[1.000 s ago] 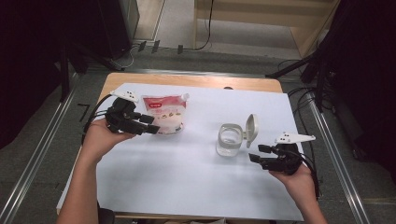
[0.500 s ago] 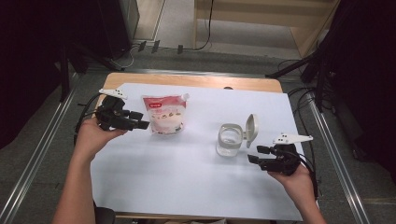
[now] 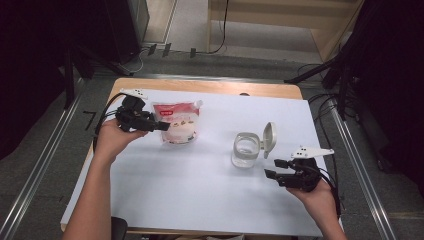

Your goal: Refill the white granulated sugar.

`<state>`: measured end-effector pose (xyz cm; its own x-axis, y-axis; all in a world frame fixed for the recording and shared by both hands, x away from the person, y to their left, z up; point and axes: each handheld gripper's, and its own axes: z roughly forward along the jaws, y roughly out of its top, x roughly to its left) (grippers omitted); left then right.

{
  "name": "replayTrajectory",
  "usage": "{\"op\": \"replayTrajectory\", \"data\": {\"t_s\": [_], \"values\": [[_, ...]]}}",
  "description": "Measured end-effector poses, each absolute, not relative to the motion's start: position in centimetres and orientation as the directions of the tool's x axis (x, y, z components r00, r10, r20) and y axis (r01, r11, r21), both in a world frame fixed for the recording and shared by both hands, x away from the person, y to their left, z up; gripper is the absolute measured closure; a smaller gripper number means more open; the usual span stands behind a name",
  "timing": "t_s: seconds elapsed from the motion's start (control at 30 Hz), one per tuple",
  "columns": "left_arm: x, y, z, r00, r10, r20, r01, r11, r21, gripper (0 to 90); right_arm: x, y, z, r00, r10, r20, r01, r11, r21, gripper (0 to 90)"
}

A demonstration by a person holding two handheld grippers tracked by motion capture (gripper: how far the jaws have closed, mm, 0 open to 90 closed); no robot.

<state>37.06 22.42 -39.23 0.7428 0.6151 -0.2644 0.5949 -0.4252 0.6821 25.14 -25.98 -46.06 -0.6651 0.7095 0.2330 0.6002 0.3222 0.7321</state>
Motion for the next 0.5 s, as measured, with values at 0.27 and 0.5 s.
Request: {"op": "replayTrajectory", "data": {"t_s": [0.27,0.5], "values": [[37.5,21.5,-39.6,0.741,0.629,-0.237,0.586,-0.432,0.686,52.8,24.9,-25.4,-46.1,-0.682,0.696,0.224,0.589,0.341,0.732,43.0],[37.6,21.0,-39.6,0.729,0.642,-0.237,0.595,-0.425,0.681,66.4,24.9,-24.9,-46.1,-0.698,0.681,0.220,0.574,0.348,0.742,43.1]]}}
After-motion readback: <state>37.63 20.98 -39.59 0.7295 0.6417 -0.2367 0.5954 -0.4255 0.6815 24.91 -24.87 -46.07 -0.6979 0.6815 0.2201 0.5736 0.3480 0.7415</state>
